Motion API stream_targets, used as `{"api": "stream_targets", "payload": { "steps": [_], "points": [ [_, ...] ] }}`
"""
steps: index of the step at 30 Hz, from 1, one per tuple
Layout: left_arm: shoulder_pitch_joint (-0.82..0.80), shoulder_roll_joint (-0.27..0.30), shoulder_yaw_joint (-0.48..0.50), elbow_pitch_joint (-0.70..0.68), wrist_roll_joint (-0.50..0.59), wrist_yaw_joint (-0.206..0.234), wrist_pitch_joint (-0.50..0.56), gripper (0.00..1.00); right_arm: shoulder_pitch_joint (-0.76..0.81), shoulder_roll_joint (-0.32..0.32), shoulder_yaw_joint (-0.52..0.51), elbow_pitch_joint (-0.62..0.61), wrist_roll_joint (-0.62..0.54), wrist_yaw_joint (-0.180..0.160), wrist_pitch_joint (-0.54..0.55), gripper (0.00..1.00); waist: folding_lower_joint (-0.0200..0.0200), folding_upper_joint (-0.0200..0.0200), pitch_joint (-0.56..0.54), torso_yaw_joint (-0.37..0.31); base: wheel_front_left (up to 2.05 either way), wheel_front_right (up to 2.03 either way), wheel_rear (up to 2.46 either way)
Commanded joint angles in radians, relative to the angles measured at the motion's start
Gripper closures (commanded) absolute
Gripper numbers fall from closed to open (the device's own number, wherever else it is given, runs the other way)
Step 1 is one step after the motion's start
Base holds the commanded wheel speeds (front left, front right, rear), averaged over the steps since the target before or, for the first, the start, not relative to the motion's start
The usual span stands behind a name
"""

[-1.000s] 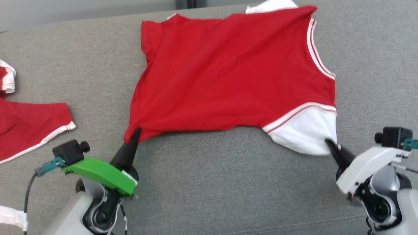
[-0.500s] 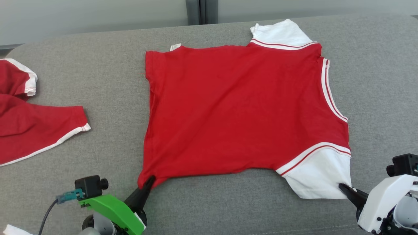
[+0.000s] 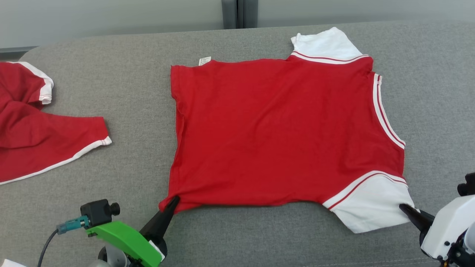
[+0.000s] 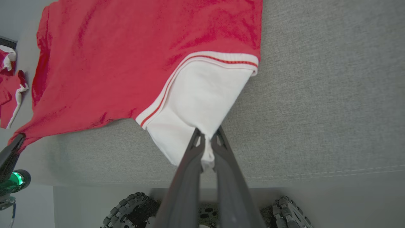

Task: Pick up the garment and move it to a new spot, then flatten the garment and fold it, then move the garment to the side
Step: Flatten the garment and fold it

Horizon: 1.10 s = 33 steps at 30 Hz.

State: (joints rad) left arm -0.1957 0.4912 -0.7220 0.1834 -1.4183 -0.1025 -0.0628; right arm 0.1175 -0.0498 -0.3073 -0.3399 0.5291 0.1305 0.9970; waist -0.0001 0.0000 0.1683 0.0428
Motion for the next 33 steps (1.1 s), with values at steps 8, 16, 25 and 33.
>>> {"api": "stream_targets", "payload": {
  "steps": [8, 16, 25, 33],
  "points": [
    [-0.133, -0.047, 0.038, -0.013, -0.025, -0.002, 0.016, 1.0, -0.216, -0.001, 0.028, 0.076, 0.037, 0.0, -0.015, 1.0, 0.0001, 0.0, 0.024, -0.006, 0.0, 0.0, 0.0],
    [-0.296, -0.124, 0.034, 0.153, 0.018, 0.025, 0.028, 1.0, -0.455, -0.001, 0.034, 0.279, 0.04, 0.0, -0.063, 1.0, 0.0001, 0.0, 0.08, -0.003, 0.0, 0.0, 0.0],
    [-0.402, -0.188, 0.02, 0.336, 0.061, 0.006, 0.0, 1.0, -0.654, -0.002, 0.013, 0.534, -0.01, 0.0, -0.245, 1.0, 0.0001, 0.0, 0.135, 0.006, 0.0, 0.0, 0.0],
    [-0.444, -0.217, 0.016, 0.399, 0.073, -0.019, -0.03, 1.0, -0.74, -0.002, 0.02, 0.652, -0.066, 0.0, -0.358, 1.0, 0.0001, 0.0, 0.156, 0.019, 0.0, 0.0, 0.0]
  ]
}}
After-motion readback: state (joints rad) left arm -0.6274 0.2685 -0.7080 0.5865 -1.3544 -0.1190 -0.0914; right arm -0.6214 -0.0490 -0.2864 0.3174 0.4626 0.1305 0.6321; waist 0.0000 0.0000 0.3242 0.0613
